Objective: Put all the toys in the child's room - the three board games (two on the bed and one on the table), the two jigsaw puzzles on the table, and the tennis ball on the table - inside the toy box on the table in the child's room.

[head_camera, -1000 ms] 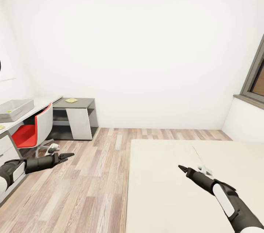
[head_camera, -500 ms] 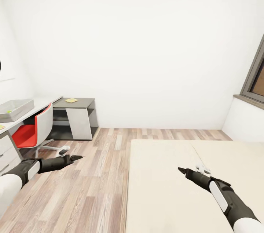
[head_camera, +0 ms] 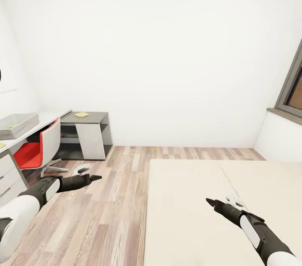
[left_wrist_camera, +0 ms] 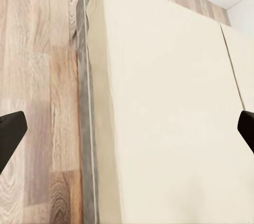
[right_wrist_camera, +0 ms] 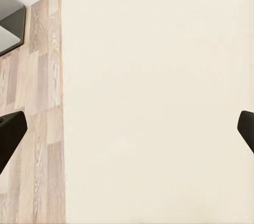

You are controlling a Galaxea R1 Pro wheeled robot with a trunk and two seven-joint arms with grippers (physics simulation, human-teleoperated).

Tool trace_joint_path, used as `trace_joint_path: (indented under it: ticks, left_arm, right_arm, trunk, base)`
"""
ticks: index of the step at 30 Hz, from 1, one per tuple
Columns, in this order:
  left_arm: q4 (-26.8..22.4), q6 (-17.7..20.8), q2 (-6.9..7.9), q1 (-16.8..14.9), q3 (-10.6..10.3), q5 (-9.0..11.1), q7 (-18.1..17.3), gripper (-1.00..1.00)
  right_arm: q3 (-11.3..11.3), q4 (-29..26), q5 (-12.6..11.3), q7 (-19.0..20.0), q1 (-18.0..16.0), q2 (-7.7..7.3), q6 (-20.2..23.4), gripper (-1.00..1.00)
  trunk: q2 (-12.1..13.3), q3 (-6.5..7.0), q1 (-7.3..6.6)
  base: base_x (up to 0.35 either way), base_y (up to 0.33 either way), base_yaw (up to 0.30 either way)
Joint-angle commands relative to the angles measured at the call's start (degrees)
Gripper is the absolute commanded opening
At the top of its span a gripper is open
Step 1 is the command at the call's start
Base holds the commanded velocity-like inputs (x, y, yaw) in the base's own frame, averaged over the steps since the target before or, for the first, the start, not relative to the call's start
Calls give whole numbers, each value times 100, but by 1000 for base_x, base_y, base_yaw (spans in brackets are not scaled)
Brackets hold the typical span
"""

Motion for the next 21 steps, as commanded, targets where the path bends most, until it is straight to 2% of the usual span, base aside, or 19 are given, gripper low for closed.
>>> trace_joint_path:
  ticks: [1,21]
  left_arm:
    - [-7,55,-1,-1,28,17,-7,100]
    - [-30,49,20,8,25,40,-40,100]
  right_arm:
    - [-22,5,-34,15,-1,2,34,100]
    - [-20,26,-47,97,-2,1,-3,100]
  trunk:
    - [-4,-3,2]
    - [-4,-3,2]
  base:
    - [0,0,0]
    - [-4,0,0]
